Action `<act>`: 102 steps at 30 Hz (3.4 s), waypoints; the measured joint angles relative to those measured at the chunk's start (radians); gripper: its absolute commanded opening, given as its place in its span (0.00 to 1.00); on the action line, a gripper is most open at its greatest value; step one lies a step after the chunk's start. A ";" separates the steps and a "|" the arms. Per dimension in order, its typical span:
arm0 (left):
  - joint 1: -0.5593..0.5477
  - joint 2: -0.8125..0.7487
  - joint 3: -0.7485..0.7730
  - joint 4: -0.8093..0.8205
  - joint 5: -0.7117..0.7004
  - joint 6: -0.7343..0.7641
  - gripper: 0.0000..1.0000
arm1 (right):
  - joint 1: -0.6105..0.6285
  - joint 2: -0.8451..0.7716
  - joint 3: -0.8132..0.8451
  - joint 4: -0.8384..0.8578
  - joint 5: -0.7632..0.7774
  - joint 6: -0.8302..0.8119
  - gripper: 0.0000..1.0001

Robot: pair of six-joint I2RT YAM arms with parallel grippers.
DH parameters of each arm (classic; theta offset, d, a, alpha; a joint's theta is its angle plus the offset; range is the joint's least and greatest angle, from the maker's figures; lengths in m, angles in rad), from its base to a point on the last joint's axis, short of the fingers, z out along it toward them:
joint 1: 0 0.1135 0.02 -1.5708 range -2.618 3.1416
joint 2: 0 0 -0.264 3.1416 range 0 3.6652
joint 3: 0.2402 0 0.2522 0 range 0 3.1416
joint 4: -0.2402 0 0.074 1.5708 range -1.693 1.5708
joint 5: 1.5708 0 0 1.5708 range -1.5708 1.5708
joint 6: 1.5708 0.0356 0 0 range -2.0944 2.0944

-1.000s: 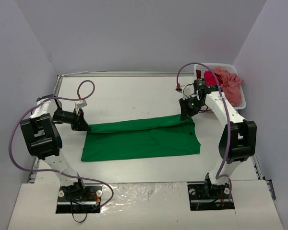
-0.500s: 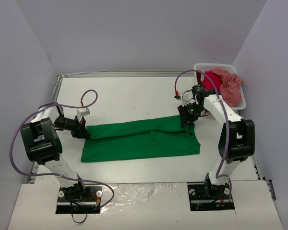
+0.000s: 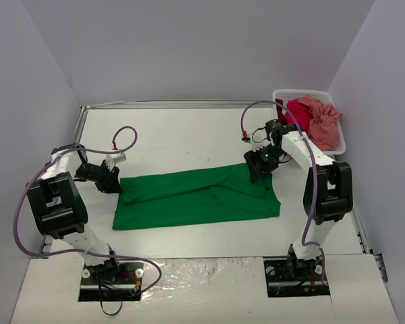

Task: Fold and stack the t-shirts
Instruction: Fold the other side of the tshirt into a rectangle

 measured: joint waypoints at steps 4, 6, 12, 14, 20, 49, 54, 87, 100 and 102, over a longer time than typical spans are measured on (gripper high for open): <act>-0.001 -0.035 0.000 -0.002 -0.010 -0.001 0.20 | 0.000 0.000 0.046 -0.007 -0.001 -0.008 0.50; -0.001 -0.052 0.000 -0.002 -0.016 -0.010 0.20 | 0.000 0.000 0.062 -0.010 -0.001 -0.016 0.50; -0.001 -0.140 -0.019 0.026 -0.033 -0.100 0.21 | 0.000 0.056 0.115 -0.012 -0.011 -0.043 0.50; -0.001 -0.181 -0.033 0.053 -0.044 -0.167 0.21 | 0.000 0.087 0.126 -0.011 -0.014 -0.053 0.50; -0.001 -0.315 -0.071 0.150 -0.101 -0.352 0.21 | 0.000 0.139 0.141 -0.009 -0.031 -0.081 0.52; 0.003 -0.379 -0.196 0.252 -0.238 -0.563 0.21 | -0.040 0.224 0.154 0.077 -0.034 -0.136 0.47; 0.003 -0.412 -0.198 0.257 -0.261 -0.566 0.21 | -0.040 0.224 0.154 0.077 -0.068 -0.151 0.47; 0.003 -0.510 -0.252 0.285 -0.313 -0.587 0.21 | 0.025 0.241 0.095 -0.041 -0.192 -0.285 0.42; 0.004 -0.515 -0.256 0.289 -0.313 -0.587 0.21 | 0.076 0.241 0.095 -0.055 -0.206 -0.286 0.28; 0.004 -0.518 -0.258 0.289 -0.313 -0.587 0.21 | 0.093 0.241 0.095 -0.059 -0.210 -0.285 0.27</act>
